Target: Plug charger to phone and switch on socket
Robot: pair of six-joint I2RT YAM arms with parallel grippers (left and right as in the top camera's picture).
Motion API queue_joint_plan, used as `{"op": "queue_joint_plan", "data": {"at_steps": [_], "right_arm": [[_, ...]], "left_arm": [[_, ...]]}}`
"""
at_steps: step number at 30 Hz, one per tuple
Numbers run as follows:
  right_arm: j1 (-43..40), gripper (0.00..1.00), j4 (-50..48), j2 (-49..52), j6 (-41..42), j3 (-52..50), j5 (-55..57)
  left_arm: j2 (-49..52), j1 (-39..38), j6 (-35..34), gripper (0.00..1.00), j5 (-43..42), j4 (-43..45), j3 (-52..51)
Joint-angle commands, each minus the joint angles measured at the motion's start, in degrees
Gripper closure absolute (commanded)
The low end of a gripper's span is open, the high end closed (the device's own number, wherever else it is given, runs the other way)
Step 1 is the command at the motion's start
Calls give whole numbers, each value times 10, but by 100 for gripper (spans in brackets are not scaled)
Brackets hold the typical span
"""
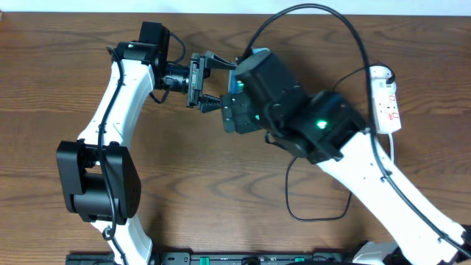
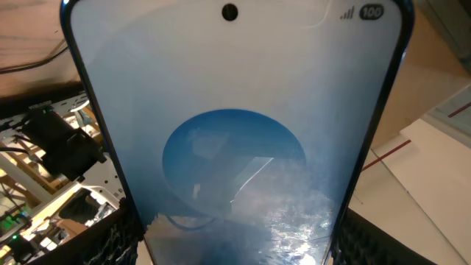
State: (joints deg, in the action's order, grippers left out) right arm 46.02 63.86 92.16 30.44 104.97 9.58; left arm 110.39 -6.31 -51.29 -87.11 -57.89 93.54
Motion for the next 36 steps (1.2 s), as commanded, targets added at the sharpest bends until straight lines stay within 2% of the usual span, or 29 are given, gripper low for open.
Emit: {"op": "queue_joint_plan", "data": {"at_steps": [1, 5, 8, 17, 24, 31, 36], "right_arm": [[9, 23, -13, 16, 55, 13, 84], [9, 46, -25, 22, 58, 13, 84], [9, 51, -31, 26, 58, 13, 85], [9, 75, -41, 42, 60, 13, 91], [9, 82, -46, 43, 60, 13, 92], [9, 99, -47, 43, 60, 13, 92], [9, 99, -53, 43, 74, 13, 98]], "left_arm": [[-15, 1, -5, 26, -30, -1, 2], [-15, 1, -5, 26, -30, -1, 2], [-15, 1, -5, 26, -30, -1, 2], [-15, 1, -5, 26, -30, -1, 2], [-15, 1, -5, 26, -30, -1, 2], [-15, 1, -5, 25, -30, -1, 2], [-15, 1, -5, 25, -30, 7, 2]]}}
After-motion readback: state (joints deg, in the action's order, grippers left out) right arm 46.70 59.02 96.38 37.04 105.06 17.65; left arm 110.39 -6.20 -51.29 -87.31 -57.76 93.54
